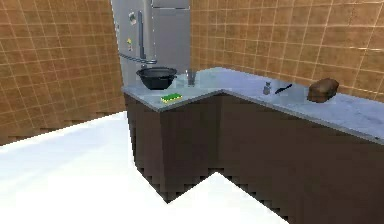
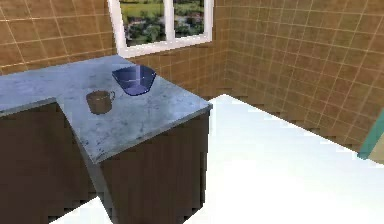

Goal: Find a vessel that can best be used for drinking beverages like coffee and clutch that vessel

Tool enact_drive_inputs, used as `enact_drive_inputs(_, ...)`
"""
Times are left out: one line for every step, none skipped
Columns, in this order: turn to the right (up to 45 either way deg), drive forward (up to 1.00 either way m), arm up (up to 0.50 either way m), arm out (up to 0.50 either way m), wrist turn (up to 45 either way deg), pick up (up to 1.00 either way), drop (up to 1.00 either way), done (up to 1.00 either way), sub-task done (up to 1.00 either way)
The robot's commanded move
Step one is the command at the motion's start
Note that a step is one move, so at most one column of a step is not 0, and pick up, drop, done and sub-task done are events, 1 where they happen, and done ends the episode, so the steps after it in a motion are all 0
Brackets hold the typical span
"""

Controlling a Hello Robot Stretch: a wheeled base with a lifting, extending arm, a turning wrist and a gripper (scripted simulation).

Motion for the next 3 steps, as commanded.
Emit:
enact_drive_inputs(-21.0, 0.00, 0.00, 0.00, 0.0, 0.00, 0.00, 0.00, 0.00)
enact_drive_inputs(45.0, 0.00, 0.00, 0.00, 0.0, 0.00, 0.00, 0.00, 0.00)
enact_drive_inputs(18.0, 0.00, 0.00, 0.00, 0.0, 0.00, 0.00, 0.00, 0.00)
